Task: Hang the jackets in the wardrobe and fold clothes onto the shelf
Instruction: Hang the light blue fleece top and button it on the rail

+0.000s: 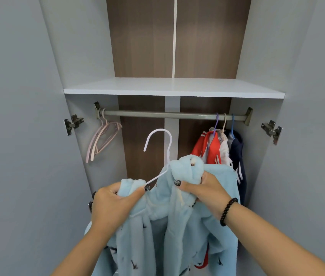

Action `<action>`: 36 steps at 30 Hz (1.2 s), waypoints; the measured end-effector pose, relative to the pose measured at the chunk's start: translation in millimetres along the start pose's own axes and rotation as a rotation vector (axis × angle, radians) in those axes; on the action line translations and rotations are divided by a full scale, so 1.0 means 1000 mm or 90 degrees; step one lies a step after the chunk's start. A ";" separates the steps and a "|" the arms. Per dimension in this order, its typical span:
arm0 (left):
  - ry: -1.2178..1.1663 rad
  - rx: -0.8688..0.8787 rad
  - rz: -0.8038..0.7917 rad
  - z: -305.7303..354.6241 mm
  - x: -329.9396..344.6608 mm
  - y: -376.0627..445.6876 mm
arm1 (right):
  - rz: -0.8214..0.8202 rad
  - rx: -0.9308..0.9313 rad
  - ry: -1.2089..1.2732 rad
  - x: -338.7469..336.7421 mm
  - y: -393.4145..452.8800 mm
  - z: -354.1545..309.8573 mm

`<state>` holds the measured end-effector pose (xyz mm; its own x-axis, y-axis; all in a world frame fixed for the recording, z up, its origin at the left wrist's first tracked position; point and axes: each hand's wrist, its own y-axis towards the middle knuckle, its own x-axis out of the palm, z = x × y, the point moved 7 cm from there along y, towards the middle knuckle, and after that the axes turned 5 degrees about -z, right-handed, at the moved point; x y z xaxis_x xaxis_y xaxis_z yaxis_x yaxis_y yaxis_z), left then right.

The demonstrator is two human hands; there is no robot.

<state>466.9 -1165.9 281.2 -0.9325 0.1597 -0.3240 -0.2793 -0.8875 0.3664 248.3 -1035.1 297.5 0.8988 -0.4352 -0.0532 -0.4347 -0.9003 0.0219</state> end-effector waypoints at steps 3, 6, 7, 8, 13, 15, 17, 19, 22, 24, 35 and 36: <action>0.006 -0.017 -0.001 -0.004 -0.007 0.007 | 0.150 -0.084 -0.186 -0.024 -0.005 -0.017; 0.017 -0.002 -0.009 -0.003 -0.016 0.013 | 0.235 -0.176 -0.494 -0.042 -0.011 -0.036; 0.020 0.008 -0.013 -0.001 -0.018 0.013 | 0.196 -0.224 -0.604 -0.040 -0.010 -0.041; 0.021 0.021 -0.017 0.003 -0.020 0.013 | 0.131 -0.251 -0.690 -0.036 -0.008 -0.044; 0.037 0.080 -0.038 0.016 -0.023 0.011 | -0.076 -0.221 -0.687 -0.016 -0.003 -0.030; 0.079 0.111 -0.028 0.022 -0.023 0.010 | -0.051 -0.242 -0.673 -0.012 -0.005 -0.031; 0.148 0.153 -0.013 0.032 -0.020 0.008 | -0.028 -0.247 -0.666 -0.008 -0.007 -0.032; 0.193 0.191 -0.006 0.042 -0.013 0.004 | -0.026 -0.252 -0.666 -0.001 -0.009 -0.031; 0.217 0.258 0.025 0.062 -0.002 -0.005 | -0.029 -0.258 -0.663 0.011 -0.012 -0.031; 0.181 0.307 0.045 0.074 0.003 -0.010 | -0.009 -0.249 -0.652 0.014 -0.011 -0.030; -0.152 0.013 -0.184 0.002 0.054 -0.030 | 0.143 -0.144 -0.516 -0.002 -0.002 -0.019; -0.171 -0.009 -0.206 -0.005 0.057 -0.032 | 0.148 -0.138 -0.516 -0.002 -0.001 -0.017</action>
<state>424.0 -1130.7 246.3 -0.8245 0.5362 -0.1809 -0.5659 -0.7789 0.2703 248.4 -1033.1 314.5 0.4351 -0.5453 -0.7164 -0.5070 -0.8060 0.3056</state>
